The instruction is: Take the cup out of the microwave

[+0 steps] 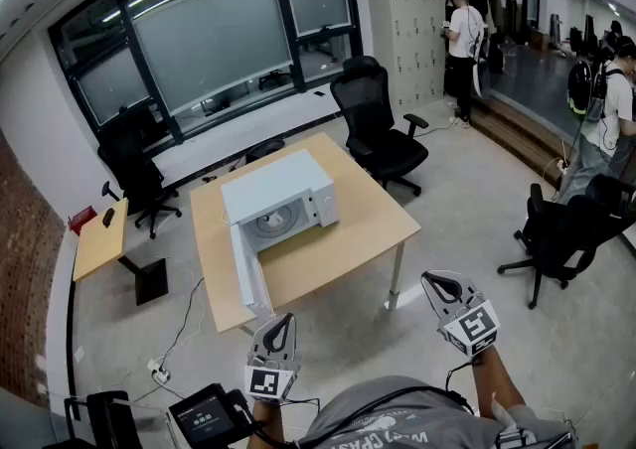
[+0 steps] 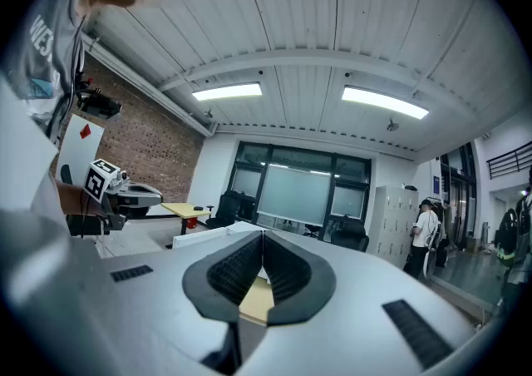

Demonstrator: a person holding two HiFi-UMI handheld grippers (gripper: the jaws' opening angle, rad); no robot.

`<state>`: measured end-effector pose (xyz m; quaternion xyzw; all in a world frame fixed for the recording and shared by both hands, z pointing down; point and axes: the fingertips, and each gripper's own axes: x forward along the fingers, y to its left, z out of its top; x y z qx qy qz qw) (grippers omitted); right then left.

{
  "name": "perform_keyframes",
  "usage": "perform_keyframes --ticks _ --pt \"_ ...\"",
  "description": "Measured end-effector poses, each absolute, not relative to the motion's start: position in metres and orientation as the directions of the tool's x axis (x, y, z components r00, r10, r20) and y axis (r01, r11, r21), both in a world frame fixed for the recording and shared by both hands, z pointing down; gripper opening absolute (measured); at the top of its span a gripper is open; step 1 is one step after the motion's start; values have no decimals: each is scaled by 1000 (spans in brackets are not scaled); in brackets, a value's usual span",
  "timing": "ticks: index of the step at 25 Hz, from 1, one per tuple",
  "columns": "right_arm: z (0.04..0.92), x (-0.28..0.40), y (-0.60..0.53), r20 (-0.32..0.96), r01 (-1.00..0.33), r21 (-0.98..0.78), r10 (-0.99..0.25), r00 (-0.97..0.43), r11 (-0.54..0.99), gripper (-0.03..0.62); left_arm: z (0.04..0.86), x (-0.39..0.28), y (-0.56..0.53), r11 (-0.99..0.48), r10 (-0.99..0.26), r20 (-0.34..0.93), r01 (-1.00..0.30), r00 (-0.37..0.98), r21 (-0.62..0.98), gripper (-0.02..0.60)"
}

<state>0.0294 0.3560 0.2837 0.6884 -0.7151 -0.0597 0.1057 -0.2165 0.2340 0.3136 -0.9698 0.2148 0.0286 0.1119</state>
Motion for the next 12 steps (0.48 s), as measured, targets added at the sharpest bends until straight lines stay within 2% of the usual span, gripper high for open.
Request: perform_keyframes --ticks 12 --pt "283 5 305 72 -971 235 -997 -34 50 10 313 -242 185 -881 -415 -116 -431 902 -197 26"
